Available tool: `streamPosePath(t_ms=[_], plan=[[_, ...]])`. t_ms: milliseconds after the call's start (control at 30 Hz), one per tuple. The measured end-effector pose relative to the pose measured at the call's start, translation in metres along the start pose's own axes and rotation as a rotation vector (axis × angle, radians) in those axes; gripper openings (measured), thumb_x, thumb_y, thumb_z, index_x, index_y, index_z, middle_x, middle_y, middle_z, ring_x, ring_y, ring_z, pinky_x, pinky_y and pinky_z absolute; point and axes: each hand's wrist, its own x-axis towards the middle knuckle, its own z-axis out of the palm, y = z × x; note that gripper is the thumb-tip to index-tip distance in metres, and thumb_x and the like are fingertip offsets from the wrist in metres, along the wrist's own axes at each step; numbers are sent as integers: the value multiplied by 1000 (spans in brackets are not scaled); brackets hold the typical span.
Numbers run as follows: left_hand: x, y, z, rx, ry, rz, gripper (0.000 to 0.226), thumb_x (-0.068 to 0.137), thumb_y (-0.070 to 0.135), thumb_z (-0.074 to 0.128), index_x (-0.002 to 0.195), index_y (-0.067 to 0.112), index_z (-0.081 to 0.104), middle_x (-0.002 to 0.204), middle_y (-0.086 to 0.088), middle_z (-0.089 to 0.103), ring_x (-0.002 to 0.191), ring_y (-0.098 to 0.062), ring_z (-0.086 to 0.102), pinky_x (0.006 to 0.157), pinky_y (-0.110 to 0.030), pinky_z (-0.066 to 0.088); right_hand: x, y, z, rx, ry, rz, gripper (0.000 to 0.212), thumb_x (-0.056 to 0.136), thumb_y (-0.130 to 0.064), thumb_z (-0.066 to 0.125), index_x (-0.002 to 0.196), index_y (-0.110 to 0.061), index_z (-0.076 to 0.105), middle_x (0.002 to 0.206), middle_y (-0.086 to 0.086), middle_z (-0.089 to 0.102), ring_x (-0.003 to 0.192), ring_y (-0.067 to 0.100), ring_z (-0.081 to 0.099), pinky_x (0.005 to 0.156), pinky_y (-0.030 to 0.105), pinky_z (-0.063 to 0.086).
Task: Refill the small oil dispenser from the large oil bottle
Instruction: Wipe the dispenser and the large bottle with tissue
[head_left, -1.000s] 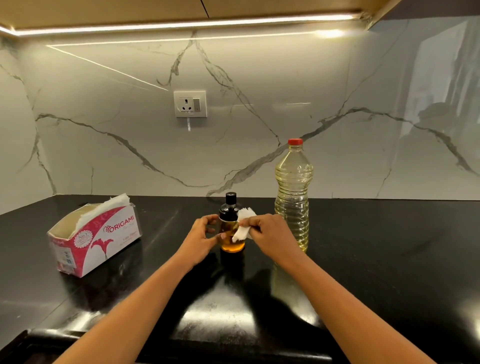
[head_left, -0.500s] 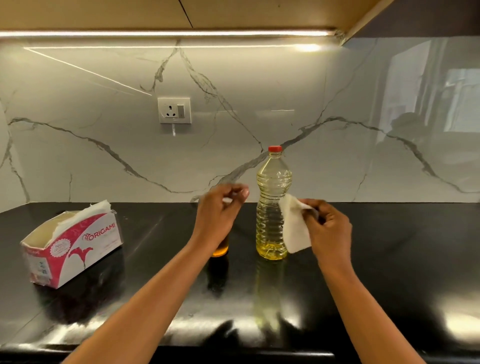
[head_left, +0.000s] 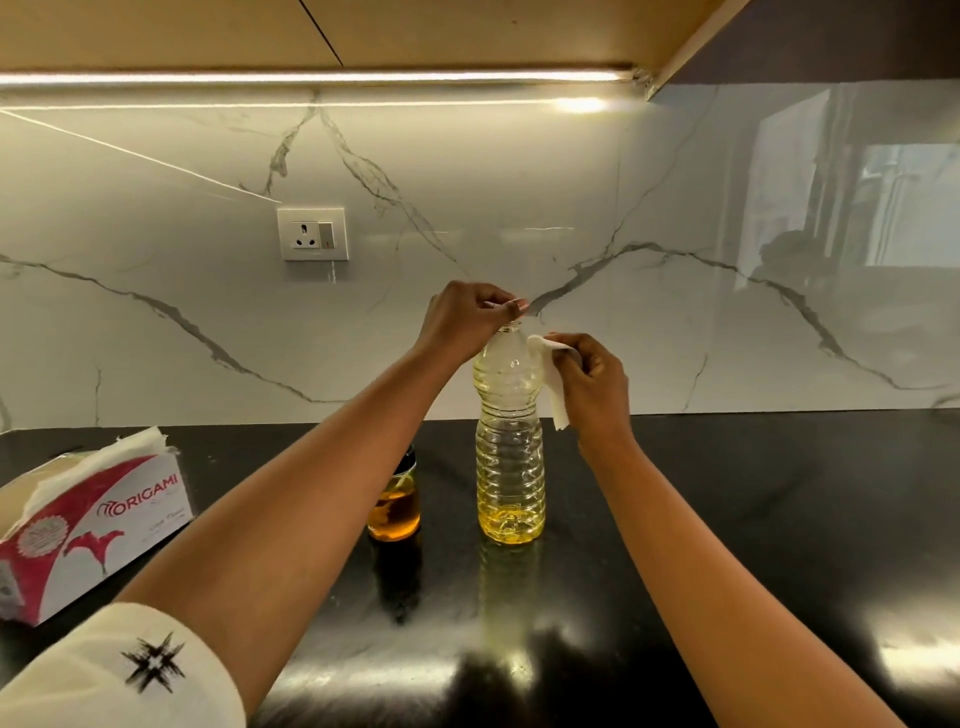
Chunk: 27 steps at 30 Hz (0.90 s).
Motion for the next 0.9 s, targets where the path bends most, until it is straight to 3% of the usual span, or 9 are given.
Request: streamPosePath(t_ms=[67,200,267,400,500,633,733,833,900], plan=[[-3,-2,0,0,14,21,33,82,44,69,102,18,75,99,0,75,91,-13,68,87,-36,55,1,3,4,44,-91,43,19,96,-20,47,105,-23,64,96,-7,65,90,13,61,79,30,51],[-9,-6,-9,-35,20,21,33,82,41,69,102,16,75,94,-1,75,82,-11,67,81,-31,55,-9,0,11,113,-197,77,27,99,-25,44,119,-19,60,103,-2,65,88,5,60,70,17,46],[-13,-9,-17,-67,9,15,33,80,41,70,102,18,75,93,1,75,78,-7,67,78,-29,56,-16,-5,16,117,-226,90,33,99,-28,42,125,-17,58,110,2,65,92,8,61,73,19,48],[-28,-20,-32,-147,23,12,31,82,36,70,107,17,73,101,-1,74,87,-9,69,85,-38,57,-31,-18,26,108,-233,74,37,99,-33,40,128,-18,57,116,2,65,103,15,61,87,30,51],[-40,-28,-40,-251,68,-16,35,83,34,69,113,17,70,108,-3,72,93,-12,69,89,-39,56,-41,-29,31,146,-205,65,33,100,-30,40,124,-19,60,105,-2,66,94,12,62,78,25,51],[-48,-34,-44,-353,72,-100,44,82,29,72,122,13,64,110,-3,71,97,-11,68,86,-31,56,-47,-35,38,112,-189,39,35,100,-29,40,129,-18,56,115,1,65,97,12,61,77,21,51],[-49,-35,-48,-384,23,-120,41,79,25,74,116,10,67,107,-5,72,96,-12,69,84,-27,57,-46,-35,39,82,-184,35,37,100,-29,39,132,-17,53,122,2,63,101,11,59,74,14,48],[-49,-32,-51,-431,-38,-139,34,76,20,76,108,12,70,99,-1,73,87,-6,70,79,-20,56,-49,-35,40,33,-207,-44,40,100,-33,39,135,-18,49,131,2,58,115,13,56,89,23,51],[-49,-31,-51,-458,-54,-159,31,74,20,77,104,14,71,97,0,74,86,-6,70,78,-19,56,-52,-36,40,74,-227,-67,35,99,-37,39,126,-25,57,121,4,64,112,13,59,94,32,51]])
